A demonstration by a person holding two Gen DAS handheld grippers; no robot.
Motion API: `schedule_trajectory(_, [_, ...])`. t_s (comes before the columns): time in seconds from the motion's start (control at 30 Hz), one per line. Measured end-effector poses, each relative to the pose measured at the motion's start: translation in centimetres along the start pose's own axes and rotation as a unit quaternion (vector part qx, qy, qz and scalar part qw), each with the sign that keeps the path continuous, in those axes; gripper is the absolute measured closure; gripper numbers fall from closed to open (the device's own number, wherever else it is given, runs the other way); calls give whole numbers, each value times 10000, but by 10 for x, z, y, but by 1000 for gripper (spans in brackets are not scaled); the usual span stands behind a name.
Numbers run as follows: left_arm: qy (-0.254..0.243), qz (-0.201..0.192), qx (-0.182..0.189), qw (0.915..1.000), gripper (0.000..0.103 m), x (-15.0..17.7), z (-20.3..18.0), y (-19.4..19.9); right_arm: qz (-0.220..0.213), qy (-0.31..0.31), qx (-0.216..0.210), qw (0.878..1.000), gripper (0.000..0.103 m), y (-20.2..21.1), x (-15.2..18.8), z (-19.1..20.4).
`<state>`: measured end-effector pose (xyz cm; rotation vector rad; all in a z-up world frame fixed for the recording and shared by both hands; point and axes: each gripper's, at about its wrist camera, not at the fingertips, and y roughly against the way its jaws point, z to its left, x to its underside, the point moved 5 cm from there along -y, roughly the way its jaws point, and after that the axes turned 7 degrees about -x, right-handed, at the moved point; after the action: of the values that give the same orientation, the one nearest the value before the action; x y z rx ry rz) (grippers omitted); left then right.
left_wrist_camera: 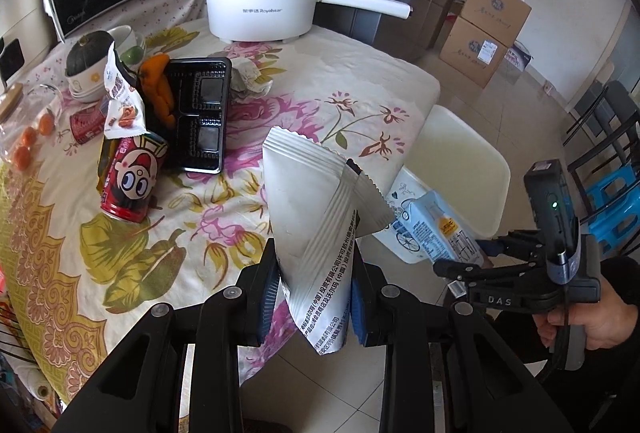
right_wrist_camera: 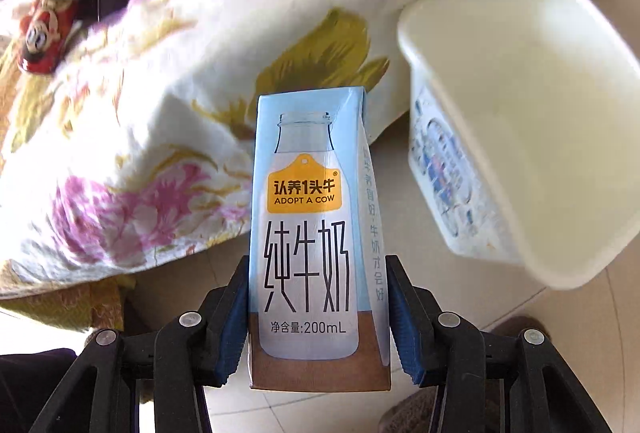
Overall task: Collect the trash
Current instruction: 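Drop the carton into the white bin with right while left drops the wrapper in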
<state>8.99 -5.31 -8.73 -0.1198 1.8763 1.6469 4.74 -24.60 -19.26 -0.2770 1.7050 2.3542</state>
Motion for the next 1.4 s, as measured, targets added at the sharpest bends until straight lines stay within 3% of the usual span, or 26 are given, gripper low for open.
schedule_trajectory(0.2, [-15, -25, 82, 10000, 71, -19, -21, -12, -603, -139, 36, 9981, 49, 56, -47, -32])
schedule_trajectory(0.43, [-125, -14, 198, 9997, 71, -42, -52, -34, -944, -382, 37, 9948, 49, 76, -77, -68])
schedule_trajectory(1.0, [-409, 55, 803, 9959, 71, -85, -155, -106, -900, -997, 139, 9908, 49, 83, -64, -151])
schedule_trajectory(1.23, [-672, 14, 853, 9941, 69, -91, -186, -127, -829, -1193, 229, 9891, 49, 84, -51, -177])
schedule_trajectory(1.3, [-725, -77, 859, 9936, 66, -93, -190, -129, -835, -1205, 258, 9889, 49, 85, -50, -181])
schedule_trajectory(1.37, [-723, -138, 773, 9943, 35, -94, -192, -130, -851, -1214, 280, 9885, 49, 86, -49, -183])
schedule_trajectory(1.4, [-675, -206, 712, 9950, 30, -95, -191, -129, -861, -1219, 291, 9884, 49, 87, -49, -183])
